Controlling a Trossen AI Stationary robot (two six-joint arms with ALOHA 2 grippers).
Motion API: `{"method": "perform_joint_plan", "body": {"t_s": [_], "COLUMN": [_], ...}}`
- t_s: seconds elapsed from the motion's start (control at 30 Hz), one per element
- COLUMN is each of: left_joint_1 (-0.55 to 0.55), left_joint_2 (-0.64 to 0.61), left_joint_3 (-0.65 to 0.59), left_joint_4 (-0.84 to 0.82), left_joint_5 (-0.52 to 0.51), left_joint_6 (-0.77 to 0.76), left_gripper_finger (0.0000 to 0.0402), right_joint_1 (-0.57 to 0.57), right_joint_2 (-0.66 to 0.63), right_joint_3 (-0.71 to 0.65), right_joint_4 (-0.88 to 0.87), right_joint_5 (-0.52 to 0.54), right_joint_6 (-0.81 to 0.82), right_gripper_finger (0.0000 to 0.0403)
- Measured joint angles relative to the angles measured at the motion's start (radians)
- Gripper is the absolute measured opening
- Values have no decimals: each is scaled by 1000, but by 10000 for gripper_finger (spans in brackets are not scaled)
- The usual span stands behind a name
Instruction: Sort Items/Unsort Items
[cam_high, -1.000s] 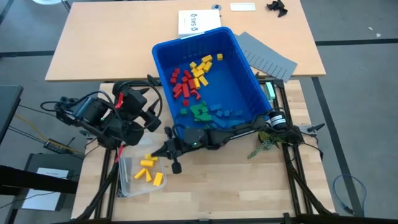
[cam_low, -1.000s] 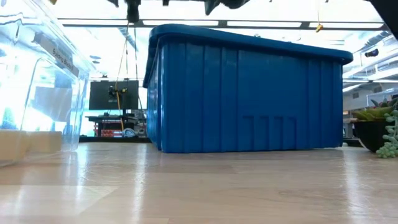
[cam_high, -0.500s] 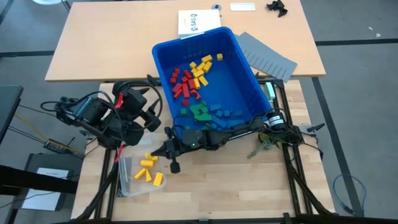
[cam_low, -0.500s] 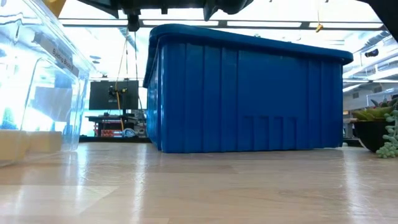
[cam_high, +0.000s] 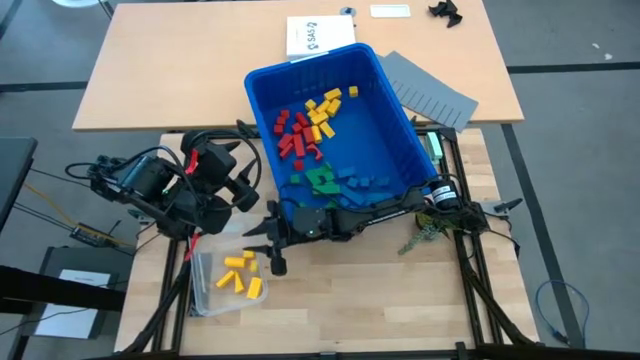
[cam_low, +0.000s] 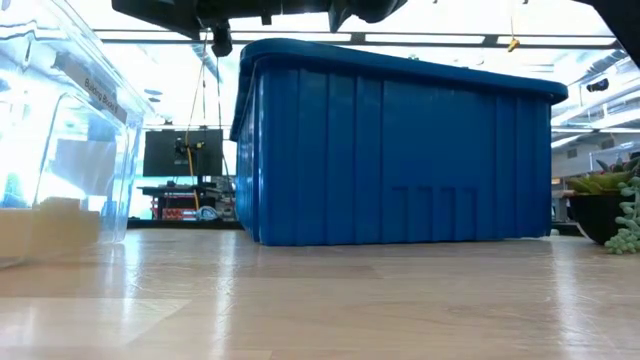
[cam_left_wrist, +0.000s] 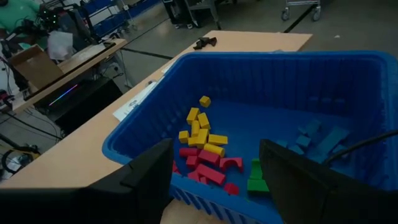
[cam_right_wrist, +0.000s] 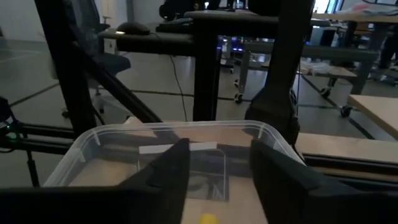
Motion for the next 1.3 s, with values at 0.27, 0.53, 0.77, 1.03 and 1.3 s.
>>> {"method": "perform_joint_plan", "body": {"t_s": [0.27, 0.53, 0.77, 1.03, 1.3], "left_joint_1": [0, 0, 0, 0, 0], "left_joint_2": [0, 0, 0, 0, 0], "left_joint_3": [0, -1, -1, -1, -46], "left_joint_4": [0, 0, 0, 0, -1], "left_joint_5": [0, 0, 1, 13, 15], "left_joint_6": [-2, -2, -3, -3, -8], "left_gripper_finger": [248, 248, 248, 248, 248], "right_joint_1": [-2, -4, -5, -75, -199], "right_joint_2": [-10, -90, -175, -292, -430], "right_joint_3": [0, 0, 0, 0, 0], "right_joint_4": [0, -74, -212, -468, -665], "right_joint_5": [-12, -7, 49, 51, 67], "right_joint_6": [43, -41, -107, -112, -172], "right_gripper_finger": [224, 228, 229, 228, 228]}}
